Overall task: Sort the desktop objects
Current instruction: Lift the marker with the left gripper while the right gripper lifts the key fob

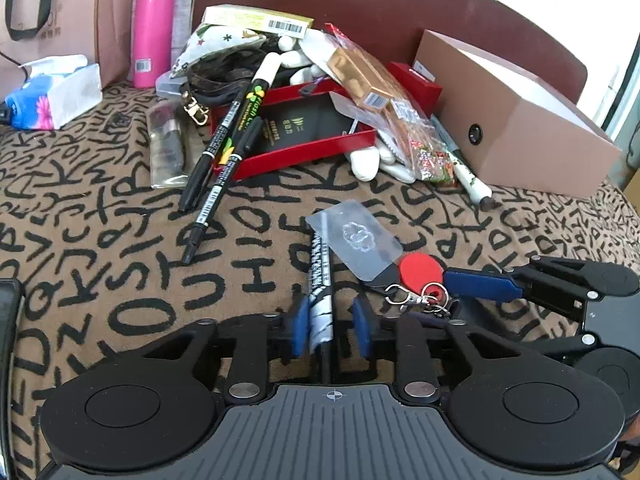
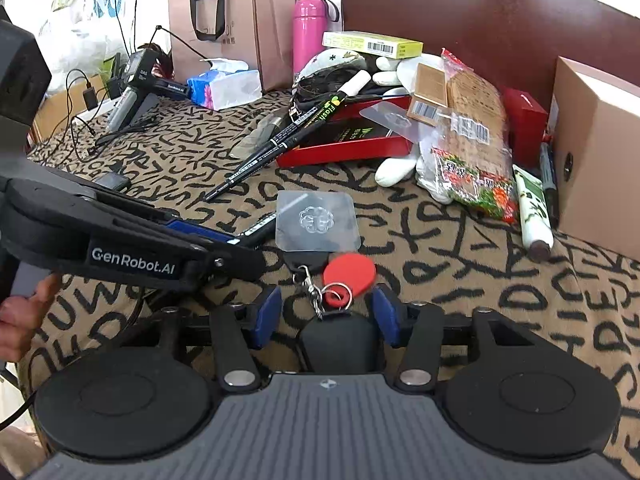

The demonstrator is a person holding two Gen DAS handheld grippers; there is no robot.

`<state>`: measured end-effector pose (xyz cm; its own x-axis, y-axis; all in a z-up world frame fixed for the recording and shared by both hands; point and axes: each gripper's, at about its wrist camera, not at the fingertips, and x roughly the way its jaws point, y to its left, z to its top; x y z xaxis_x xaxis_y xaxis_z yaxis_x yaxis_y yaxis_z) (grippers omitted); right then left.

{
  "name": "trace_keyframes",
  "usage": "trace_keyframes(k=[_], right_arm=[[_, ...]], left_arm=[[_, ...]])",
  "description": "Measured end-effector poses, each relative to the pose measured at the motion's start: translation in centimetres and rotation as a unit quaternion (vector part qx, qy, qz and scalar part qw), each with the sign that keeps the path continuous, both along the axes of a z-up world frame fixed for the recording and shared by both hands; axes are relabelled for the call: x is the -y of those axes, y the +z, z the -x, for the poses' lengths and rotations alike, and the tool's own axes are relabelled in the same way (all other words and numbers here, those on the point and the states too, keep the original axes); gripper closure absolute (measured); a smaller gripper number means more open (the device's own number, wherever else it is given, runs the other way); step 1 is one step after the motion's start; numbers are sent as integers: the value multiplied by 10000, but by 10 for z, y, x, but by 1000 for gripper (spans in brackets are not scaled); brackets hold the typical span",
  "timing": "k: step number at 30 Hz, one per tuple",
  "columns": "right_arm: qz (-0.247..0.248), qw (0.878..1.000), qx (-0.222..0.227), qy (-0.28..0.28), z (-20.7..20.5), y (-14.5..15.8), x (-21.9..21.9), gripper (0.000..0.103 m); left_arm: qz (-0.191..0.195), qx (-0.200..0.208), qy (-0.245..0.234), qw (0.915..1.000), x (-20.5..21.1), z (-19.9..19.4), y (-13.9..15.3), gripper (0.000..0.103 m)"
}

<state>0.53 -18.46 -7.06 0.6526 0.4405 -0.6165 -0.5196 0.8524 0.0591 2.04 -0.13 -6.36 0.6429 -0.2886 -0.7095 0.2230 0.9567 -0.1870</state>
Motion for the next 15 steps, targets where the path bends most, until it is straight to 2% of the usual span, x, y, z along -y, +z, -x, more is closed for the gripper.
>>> trace_keyframes(k=[1,2,3,4,7,9,11,12,13,15], right_arm=[[55,10000,20,18,0,1,-1,62],[75,10000,20,41,1,2,-1,73],[79,9999,-5,73,1,3,-1,76],[101,9999,-19,107,0,3,-1,76],[156,9998,-29,155,-2,3,-3,75],[173,9997,9,165,-3,1,-7,74],[145,9998,37,164,-4,0,-9,78],[128,9998,42,168,-4,0,-9,87],[45,9998,17,172,-3,1,-8,89],[-148,9998,-87,122,-3,3,-3,90]], left_arm=[[50,-22,1,10000,-2,0,0,76],[104,-38,13,9999,-4,0,0,76],[135,-45,16,9999,-5,1,0,76],[137,-37,9,9999,-5,1,-1,69],[146,9,-34,9999,-3,1,-2,60],[110,54,-40,9999,1,0,-3,59],[31,111,-63,9999,4,0,-4,62],[5,106,-43,9999,4,-1,-3,71],[-44,92,-7,9999,4,-2,-3,87],[-9,55,-28,10000,2,-2,-1,90]])
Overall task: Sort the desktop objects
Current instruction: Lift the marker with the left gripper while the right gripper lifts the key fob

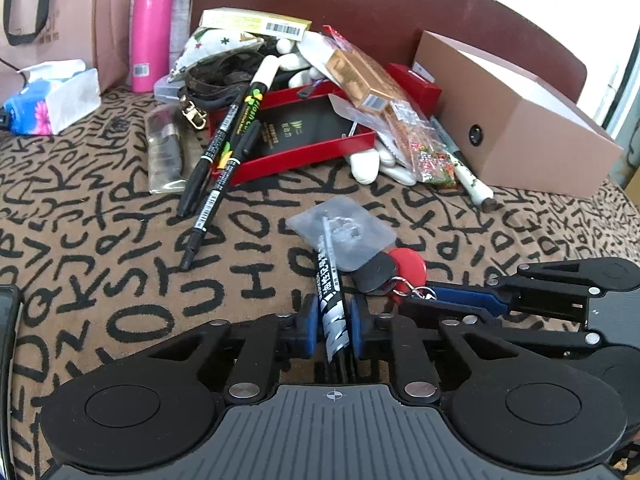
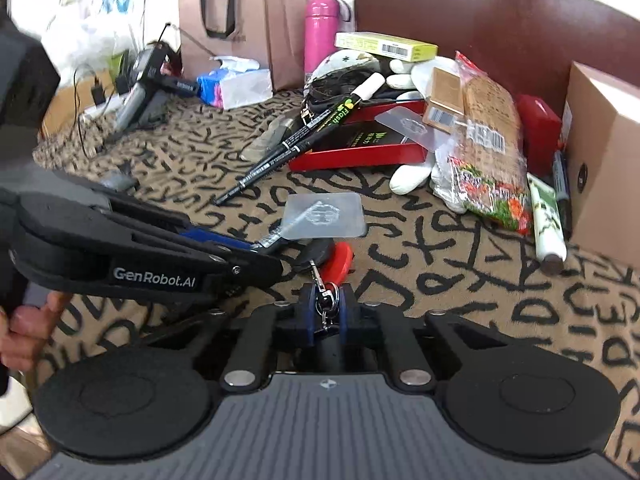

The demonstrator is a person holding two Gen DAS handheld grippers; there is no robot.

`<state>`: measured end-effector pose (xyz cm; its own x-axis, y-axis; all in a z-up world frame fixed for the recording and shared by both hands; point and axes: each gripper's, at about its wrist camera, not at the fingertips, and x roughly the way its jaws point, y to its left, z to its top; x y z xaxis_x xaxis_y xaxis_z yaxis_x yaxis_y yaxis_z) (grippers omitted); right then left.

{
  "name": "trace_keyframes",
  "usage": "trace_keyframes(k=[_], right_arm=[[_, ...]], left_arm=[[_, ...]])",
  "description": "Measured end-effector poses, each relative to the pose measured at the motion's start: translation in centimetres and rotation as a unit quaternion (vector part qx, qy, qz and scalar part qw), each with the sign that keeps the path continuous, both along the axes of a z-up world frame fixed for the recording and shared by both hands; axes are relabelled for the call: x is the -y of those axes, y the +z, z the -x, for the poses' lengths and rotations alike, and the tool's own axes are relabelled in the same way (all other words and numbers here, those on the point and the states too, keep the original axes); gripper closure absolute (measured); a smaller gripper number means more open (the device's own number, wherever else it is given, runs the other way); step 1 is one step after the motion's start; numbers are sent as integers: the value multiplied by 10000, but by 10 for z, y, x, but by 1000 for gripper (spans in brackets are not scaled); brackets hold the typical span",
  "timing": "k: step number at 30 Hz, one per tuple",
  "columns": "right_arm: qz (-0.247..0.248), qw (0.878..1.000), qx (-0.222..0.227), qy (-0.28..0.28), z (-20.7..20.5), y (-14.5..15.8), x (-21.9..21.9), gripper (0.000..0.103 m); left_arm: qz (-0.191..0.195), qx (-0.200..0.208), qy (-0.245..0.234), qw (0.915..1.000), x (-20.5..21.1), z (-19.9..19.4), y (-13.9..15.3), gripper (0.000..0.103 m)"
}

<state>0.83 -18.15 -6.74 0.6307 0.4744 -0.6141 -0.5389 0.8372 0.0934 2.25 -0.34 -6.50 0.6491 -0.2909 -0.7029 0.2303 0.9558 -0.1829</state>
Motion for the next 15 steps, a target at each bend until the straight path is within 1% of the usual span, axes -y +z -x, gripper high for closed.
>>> trace_keyframes(k=[5,7,15], right_arm=[[-368,9992,-75,-150,4,8,11,91],[-467,9987,-21,-203,7,14,16,94],[-855,9950,332,-401,14,41,38,94]], left_arm=[[63,-48,-80,9999,0,5,4,92],[138,-63,-117,9998,0,8,8,92],[417,235,-262,9985,7,14,39,92]])
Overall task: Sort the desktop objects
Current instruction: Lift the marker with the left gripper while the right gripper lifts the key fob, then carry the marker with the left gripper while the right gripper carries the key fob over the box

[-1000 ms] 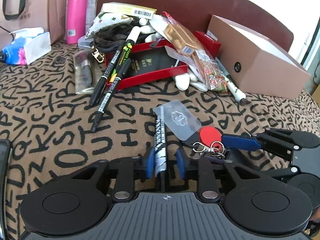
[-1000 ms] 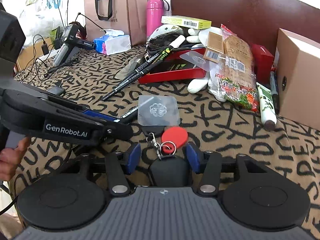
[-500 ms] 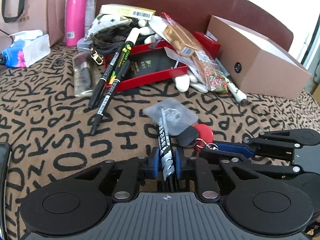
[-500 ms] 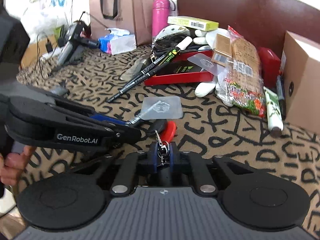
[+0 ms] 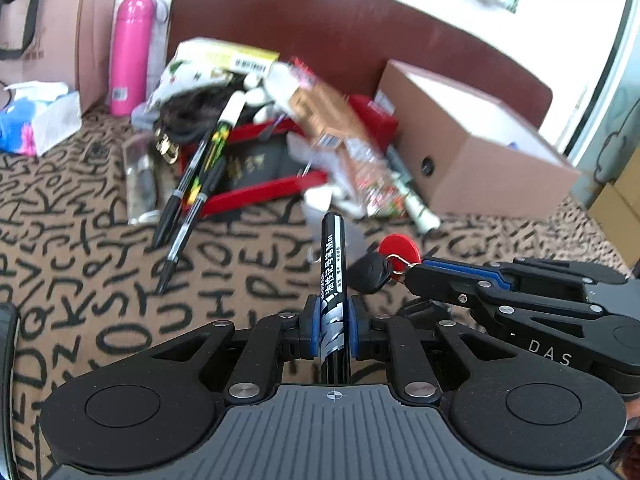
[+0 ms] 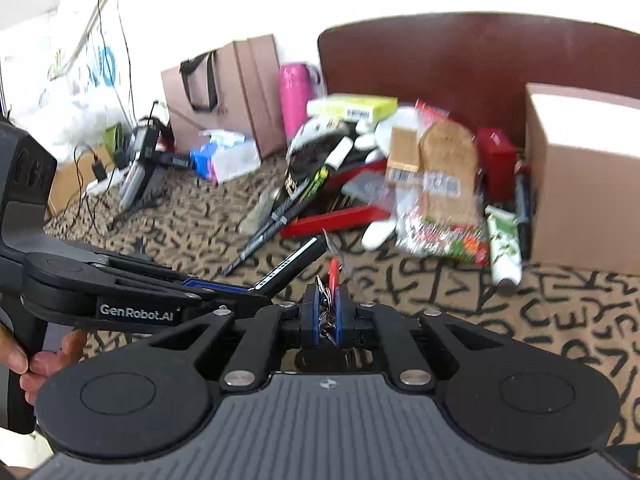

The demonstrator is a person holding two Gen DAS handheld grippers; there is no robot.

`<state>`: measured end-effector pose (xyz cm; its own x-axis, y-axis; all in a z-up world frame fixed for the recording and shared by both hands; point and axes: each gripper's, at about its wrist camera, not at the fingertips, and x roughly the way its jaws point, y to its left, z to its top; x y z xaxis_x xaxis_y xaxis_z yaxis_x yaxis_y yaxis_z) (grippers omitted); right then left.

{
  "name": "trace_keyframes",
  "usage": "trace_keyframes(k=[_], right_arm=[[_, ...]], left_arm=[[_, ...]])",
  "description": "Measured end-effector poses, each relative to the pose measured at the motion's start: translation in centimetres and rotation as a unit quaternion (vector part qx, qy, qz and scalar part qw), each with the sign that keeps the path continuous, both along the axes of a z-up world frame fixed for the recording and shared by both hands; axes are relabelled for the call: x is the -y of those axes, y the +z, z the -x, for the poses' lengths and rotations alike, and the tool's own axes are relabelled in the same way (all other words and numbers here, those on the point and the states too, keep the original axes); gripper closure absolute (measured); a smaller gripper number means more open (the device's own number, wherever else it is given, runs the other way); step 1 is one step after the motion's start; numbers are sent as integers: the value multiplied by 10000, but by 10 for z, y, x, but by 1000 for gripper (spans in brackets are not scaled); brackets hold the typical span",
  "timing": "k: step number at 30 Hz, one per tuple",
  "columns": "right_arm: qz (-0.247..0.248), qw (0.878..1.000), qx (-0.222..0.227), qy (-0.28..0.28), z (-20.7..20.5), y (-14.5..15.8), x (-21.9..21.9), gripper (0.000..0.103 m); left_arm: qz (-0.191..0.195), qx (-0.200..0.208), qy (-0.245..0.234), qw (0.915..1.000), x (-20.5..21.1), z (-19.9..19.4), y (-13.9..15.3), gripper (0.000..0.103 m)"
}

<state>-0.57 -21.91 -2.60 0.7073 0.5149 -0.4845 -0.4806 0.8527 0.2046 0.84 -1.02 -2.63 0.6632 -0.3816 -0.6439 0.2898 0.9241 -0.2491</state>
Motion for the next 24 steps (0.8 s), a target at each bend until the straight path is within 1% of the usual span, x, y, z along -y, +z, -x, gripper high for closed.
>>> trace_keyframes(k=[6,11,19,24], right_arm=[[-153,9993,260,-202,3,17,15,94],[-179,9980,472,-387,2,27,29,94],[-144,9940,810,-716,-5,45,53,94],[-35,9895,1056,-982,-15,59,71,94]], left_arm=[[131,258,-47,9996,3,1,23,92],[115,454,-159,9988,12,-3,37,92],[179,675,-532,9961,42,-21,57,92],[311,818,-690,9938,64,-38,71,92]])
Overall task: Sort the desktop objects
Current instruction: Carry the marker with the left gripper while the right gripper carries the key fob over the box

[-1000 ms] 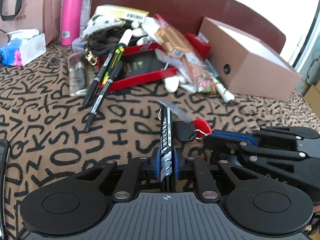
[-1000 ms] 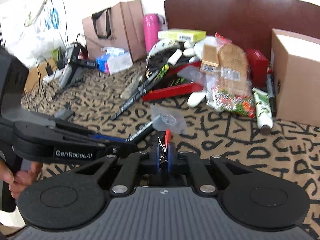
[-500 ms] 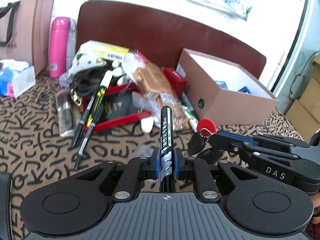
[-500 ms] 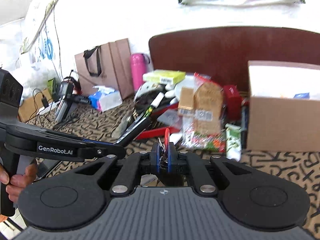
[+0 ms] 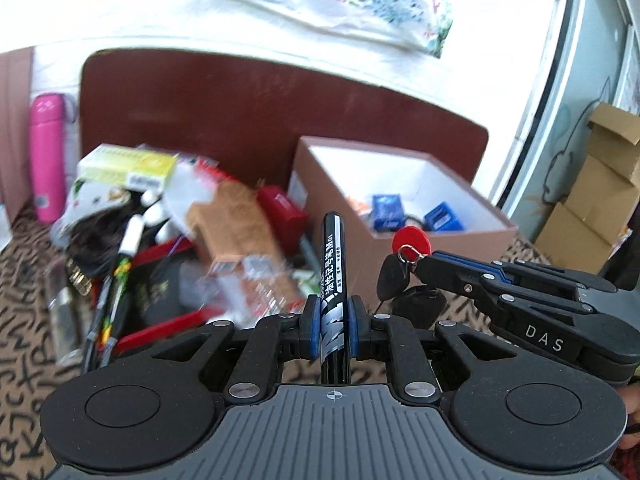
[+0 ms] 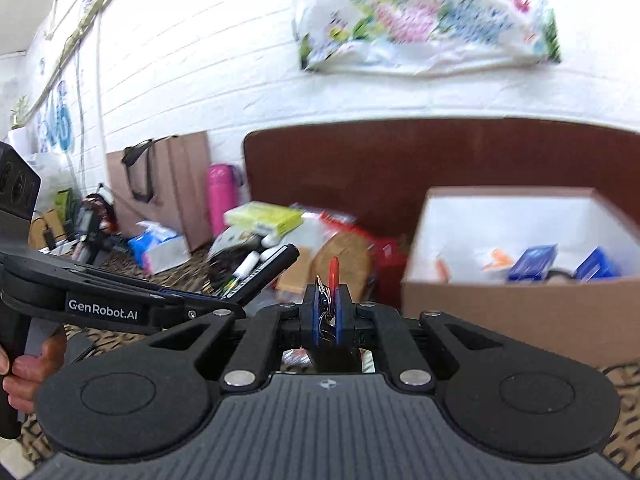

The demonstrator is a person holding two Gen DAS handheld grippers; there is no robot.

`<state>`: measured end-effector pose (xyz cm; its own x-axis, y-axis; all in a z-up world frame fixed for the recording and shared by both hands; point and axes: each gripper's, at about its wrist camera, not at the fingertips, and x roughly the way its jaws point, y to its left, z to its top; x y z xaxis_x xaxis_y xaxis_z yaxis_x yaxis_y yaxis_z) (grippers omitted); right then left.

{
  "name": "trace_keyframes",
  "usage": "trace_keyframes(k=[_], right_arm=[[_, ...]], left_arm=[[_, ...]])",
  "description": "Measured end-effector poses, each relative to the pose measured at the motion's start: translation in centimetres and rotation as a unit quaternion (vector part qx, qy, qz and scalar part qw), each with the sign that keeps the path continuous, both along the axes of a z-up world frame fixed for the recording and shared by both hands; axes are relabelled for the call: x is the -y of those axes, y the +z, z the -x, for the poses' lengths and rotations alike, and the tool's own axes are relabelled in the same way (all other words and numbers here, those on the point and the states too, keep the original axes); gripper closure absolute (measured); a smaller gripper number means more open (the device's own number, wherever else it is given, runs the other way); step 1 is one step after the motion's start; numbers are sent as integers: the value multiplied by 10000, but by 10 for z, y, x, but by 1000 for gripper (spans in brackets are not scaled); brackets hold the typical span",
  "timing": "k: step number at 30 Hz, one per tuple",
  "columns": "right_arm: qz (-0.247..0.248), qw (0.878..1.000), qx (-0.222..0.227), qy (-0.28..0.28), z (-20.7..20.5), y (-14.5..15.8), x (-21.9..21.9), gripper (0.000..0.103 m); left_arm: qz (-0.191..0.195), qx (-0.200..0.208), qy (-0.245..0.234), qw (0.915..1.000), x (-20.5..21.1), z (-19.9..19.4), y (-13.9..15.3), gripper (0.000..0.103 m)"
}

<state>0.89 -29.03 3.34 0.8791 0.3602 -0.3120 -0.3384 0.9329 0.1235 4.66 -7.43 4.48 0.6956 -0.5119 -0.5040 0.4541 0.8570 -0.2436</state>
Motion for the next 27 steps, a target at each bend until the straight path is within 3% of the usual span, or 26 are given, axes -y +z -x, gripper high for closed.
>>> trace_keyframes(k=[11,19,27], right_arm=[[404,9962,440,-642,-29,43,51,94],[766,9910,255,-1067,-85,56,89,94],[1062,9852,-27,-1344,-135,52,110,94]], left_arm=[[256,283,-416,9984,58,-42,41,92],[201,281,-713,9969,116,-88,61,92],[10,81,-691,9976,160,-141,55,92]])
